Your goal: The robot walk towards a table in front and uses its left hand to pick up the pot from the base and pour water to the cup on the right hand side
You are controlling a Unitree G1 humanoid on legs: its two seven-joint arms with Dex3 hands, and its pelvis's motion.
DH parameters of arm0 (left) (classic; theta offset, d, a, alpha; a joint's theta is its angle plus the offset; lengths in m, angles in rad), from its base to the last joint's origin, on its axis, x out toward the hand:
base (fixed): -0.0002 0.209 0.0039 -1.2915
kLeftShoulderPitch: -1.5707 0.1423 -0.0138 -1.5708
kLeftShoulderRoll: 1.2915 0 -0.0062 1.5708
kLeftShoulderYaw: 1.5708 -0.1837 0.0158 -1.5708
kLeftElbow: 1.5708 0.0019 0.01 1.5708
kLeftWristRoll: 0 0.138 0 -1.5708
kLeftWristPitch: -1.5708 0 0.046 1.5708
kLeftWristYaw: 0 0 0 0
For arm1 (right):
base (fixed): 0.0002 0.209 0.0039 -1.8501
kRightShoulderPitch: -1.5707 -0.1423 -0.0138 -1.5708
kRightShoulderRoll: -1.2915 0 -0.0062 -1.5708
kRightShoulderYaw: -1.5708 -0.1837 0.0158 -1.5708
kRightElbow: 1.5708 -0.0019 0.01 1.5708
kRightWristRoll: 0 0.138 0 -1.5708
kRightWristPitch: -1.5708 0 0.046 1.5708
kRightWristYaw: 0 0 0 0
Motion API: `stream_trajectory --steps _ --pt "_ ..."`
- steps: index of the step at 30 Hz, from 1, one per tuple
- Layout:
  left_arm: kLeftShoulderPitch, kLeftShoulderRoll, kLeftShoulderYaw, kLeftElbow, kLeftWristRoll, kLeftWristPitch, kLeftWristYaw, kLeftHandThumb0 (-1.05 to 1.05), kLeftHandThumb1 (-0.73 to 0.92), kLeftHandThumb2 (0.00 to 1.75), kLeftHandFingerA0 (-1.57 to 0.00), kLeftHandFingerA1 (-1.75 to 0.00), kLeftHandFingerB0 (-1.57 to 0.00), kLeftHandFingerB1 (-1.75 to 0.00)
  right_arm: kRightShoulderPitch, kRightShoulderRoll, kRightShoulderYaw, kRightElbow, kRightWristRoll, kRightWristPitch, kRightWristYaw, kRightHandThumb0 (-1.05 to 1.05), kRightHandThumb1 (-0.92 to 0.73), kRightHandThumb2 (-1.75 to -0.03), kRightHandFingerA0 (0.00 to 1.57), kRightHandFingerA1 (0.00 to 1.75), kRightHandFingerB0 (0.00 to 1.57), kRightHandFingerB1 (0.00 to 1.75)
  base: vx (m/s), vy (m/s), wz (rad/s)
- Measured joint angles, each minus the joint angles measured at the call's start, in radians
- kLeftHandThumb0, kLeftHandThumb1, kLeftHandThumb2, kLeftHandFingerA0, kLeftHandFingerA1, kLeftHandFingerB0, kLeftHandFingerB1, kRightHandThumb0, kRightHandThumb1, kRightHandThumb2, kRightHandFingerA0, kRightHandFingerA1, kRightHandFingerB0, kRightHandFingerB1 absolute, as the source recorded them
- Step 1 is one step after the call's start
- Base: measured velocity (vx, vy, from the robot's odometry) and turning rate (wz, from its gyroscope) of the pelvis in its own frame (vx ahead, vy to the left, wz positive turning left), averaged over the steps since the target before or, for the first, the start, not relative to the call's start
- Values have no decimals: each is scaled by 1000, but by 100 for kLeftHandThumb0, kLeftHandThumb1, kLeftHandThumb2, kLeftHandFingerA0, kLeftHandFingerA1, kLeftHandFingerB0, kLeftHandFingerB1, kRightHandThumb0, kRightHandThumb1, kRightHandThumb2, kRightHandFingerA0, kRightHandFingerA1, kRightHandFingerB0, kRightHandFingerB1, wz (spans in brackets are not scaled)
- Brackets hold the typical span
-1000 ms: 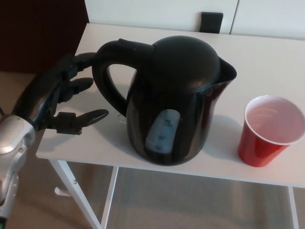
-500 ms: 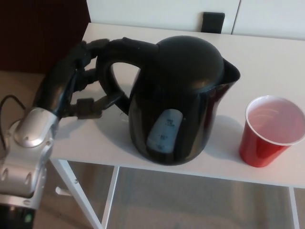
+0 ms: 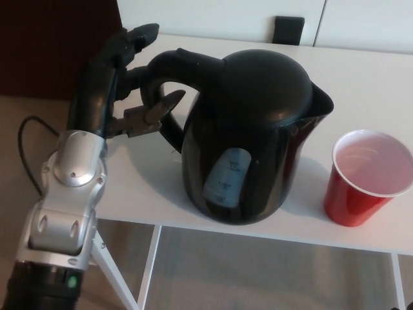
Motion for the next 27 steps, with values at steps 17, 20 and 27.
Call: stream_trajectory --steps 17,20,27 --pt "-42 -8 2 79 21 -3 40 -37 44 64 -54 -49 -37 -41 -9 16 -1 -71 7 35 -12 -19 -49 -93 35 62 6 50 0 0 0" --pt "-61 -6 3 95 24 -2 44 -28 50 55 -56 -43 -39 -35 -13 17 -6 -71 9 39 -12 -20 -48 -92 36 63 5 49 0 0 0" --pt "-92 -1 -3 131 42 -2 46 -26 49 55 -56 -44 -39 -35 -20 21 -13 -81 11 48 -18 -21 -68 -59 44 56 15 39 0 0 0"
